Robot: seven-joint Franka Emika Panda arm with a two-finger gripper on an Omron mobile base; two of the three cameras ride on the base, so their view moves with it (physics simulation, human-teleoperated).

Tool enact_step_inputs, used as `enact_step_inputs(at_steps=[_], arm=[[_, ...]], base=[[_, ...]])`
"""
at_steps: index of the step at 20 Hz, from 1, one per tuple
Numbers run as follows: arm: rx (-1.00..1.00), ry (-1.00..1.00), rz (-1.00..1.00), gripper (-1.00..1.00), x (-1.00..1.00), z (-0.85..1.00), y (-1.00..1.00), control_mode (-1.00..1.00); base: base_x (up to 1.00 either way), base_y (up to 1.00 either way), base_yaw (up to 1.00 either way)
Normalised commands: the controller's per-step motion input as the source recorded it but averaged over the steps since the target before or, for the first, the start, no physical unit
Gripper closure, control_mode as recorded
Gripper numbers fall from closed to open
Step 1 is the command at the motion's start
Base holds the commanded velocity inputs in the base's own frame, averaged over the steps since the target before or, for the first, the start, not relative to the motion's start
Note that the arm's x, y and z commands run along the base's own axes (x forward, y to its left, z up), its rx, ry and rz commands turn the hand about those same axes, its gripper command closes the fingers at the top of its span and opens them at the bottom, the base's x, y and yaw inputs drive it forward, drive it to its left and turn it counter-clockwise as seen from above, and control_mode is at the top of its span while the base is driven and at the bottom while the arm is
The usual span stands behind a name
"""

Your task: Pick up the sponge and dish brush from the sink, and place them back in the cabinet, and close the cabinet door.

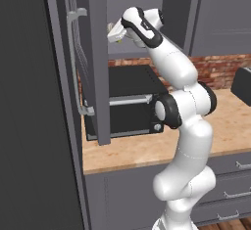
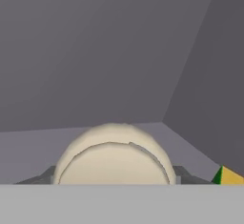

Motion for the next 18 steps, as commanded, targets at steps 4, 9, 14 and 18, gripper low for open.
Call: enact_step_inputs(at_steps=[4,9,14,18], arm=[[0.00,0.04,0.00,-1.00,0.02,-0.06,0.00,-1.00],[0.00,0.01,0.00,-1.00,0.00,-0.02,0.01,-1.00],[0.00,0.00,0.00,-1.00,0.00,0.00,0.00,-1.00],[0.00,0.00,0.00,-1.00,-0.01,0.00,0.00,-1.00]], base=[[0.00,0.00,0.00],[0.00,0.00,0.00],[0.00,0.00,0.00],[0.00,0.00,0.00]])
